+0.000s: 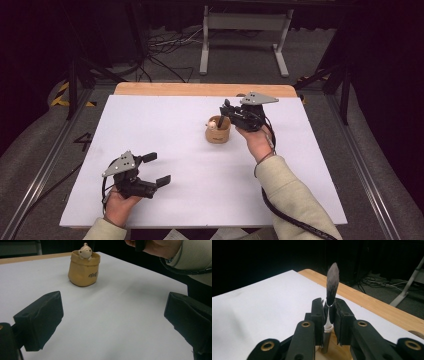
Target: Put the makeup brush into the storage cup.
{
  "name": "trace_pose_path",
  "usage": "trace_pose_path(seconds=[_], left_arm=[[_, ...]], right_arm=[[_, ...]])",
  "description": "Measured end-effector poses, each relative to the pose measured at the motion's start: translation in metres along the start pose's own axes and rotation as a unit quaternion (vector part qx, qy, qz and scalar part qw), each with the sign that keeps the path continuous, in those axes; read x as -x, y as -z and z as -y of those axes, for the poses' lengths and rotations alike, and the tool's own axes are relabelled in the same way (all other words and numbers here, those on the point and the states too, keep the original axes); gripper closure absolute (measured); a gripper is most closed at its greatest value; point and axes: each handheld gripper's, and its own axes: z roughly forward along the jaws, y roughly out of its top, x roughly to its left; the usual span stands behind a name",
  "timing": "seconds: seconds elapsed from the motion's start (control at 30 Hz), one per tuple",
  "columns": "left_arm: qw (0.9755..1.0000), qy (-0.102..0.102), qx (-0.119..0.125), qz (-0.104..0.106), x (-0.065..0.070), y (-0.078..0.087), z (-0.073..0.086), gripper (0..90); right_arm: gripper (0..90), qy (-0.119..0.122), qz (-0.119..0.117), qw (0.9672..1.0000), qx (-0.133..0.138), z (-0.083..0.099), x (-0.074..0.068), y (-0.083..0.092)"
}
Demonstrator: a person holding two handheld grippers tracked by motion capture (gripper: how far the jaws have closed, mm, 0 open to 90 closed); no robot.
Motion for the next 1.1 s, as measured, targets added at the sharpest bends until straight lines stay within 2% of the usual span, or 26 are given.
trace_pose_path(seconds=[0.47, 0.67, 1.1], left_arm=[[1.0, 0.001, -0.005, 0.006, 0.0, -0.002, 0.001, 3.0], [0.9999, -0.004, -0.008, 0.006, 0.001, -0.004, 0.0, 3.0], [0.9999, 0.001, -0.008, 0.012, 0.0, -0.006, 0.0, 3.0]], right_arm=[[79.2, -0.009, 0.001, 0.9998, -0.015, 0.013, 0.001, -0.006], [79.0, -0.008, 0.001, 0.9998, -0.021, 0.015, 0.0, -0.006], [78.0, -0.004, 0.001, 0.9996, -0.028, 0.021, -0.001, -0.006]])
